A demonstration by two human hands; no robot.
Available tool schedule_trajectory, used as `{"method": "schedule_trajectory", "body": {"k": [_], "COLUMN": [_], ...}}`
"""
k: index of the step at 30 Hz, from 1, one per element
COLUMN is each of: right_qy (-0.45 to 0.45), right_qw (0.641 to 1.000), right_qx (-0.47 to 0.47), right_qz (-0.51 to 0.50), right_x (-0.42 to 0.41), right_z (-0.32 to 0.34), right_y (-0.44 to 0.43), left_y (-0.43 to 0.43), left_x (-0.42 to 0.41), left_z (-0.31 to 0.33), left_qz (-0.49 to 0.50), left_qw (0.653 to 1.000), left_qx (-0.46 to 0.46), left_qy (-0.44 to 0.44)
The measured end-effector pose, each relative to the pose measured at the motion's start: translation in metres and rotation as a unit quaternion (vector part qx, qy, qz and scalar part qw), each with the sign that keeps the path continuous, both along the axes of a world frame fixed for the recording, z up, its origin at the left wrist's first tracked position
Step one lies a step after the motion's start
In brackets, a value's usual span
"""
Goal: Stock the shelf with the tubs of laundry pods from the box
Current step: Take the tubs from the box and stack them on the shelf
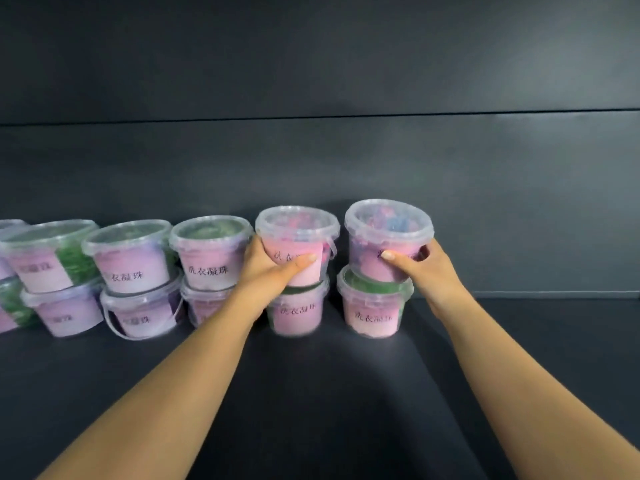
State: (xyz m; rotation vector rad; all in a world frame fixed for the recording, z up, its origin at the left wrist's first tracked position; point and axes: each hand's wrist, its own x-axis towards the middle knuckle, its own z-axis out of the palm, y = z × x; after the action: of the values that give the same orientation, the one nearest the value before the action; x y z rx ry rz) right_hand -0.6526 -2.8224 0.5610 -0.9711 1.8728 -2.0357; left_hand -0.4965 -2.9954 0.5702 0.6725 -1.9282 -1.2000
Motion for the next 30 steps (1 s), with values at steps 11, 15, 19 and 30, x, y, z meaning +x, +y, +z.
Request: {"method": "schedule_trajectory", "body": {"k": [11,15,19,30], "right_qy": [-0.006,-0.004,-0.002,0.045], "right_qw": [0.999,0.998,0.999,0.963], "right_qx": [0.032,0.044,0.046,0.136], "right_qz": [0.039,0.045,0.02,-0.227], "right_x": [-0.004,-0.001,0.004,0.054], "right_z": [-0.019,-0.021,-0.024,-0.017], "right_y": [-0.009,-0.008,-0.009,0.005], "left_y": [-0.019,-0.018,-0.017,0.028], "left_x": [-0.002,0.0,0.0,0.056], "left_z": [-0.024,-0.022,-0.026,-0.039], "left_qz": [-0.03,-0.054,-0.06,-0.053], "left_qw": [0.999,0.998,0.997,0.991], "left_qx": [0.009,-0.001,0.005,-0.124], "left_qy": [-0.026,-0.044,-0.05,-0.019]}}
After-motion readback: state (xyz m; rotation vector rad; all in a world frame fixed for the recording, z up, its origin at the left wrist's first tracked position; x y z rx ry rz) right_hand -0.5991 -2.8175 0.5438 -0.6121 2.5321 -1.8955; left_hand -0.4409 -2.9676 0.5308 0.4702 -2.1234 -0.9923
